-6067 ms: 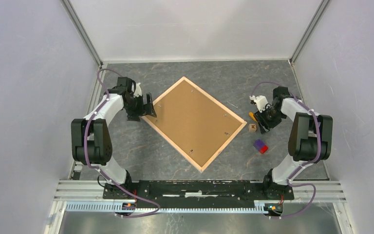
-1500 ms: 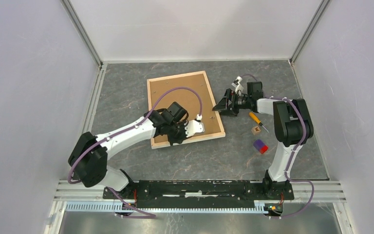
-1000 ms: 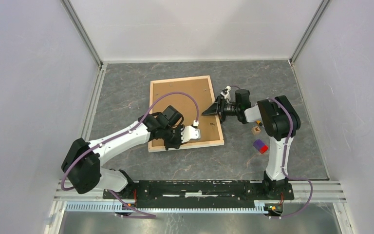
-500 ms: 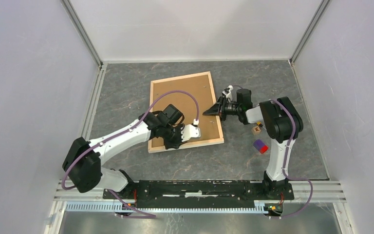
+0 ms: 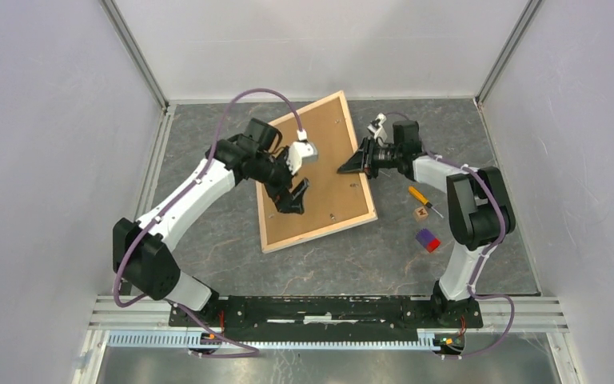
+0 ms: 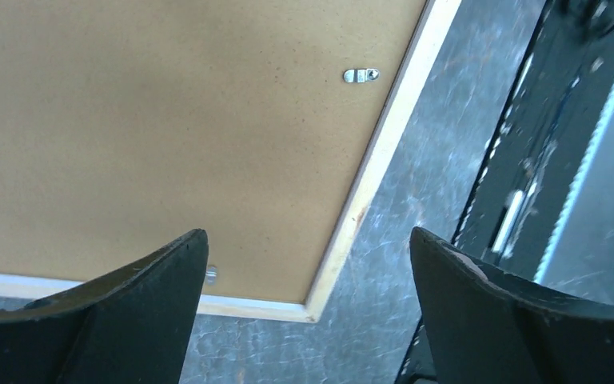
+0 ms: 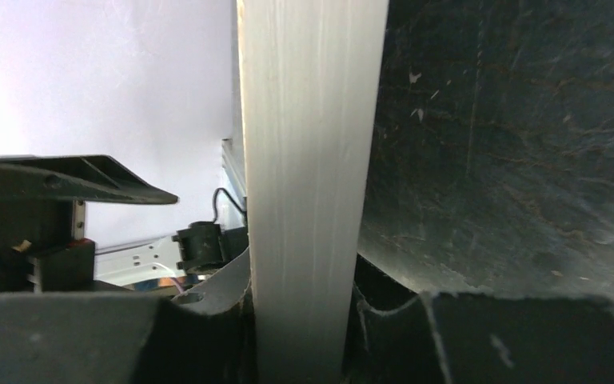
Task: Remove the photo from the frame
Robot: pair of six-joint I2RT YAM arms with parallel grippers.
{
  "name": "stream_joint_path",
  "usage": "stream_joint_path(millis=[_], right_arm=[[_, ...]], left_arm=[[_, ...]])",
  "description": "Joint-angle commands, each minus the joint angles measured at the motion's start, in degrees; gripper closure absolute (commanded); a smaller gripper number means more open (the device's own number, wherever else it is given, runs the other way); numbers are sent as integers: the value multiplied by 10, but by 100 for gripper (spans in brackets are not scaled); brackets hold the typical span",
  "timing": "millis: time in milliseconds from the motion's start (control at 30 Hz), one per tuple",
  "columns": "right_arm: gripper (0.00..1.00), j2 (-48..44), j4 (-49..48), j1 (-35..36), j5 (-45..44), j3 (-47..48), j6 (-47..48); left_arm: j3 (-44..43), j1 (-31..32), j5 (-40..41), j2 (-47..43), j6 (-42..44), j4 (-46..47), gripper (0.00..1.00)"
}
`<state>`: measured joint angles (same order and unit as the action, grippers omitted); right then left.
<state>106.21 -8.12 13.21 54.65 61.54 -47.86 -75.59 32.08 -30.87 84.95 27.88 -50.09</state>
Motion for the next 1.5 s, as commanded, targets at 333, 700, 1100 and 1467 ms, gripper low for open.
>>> stream_joint_path(millis=[333,700,1100,1467], right_arm=[[100,-86,299,-19,-113,300,424],[100,-106,382,3,-226,442,592],[100,-157,371,133,-471,432,858],[100,-253,132,284,-642,131,1028]], left_arm=[[-72,-244,-97,-10,-264,71,0],[-67,-404,-103,24,-398,145,0],[-68,-476,-125,57,-430,163,0],[-68,-518,-139,65,-418,152,0]])
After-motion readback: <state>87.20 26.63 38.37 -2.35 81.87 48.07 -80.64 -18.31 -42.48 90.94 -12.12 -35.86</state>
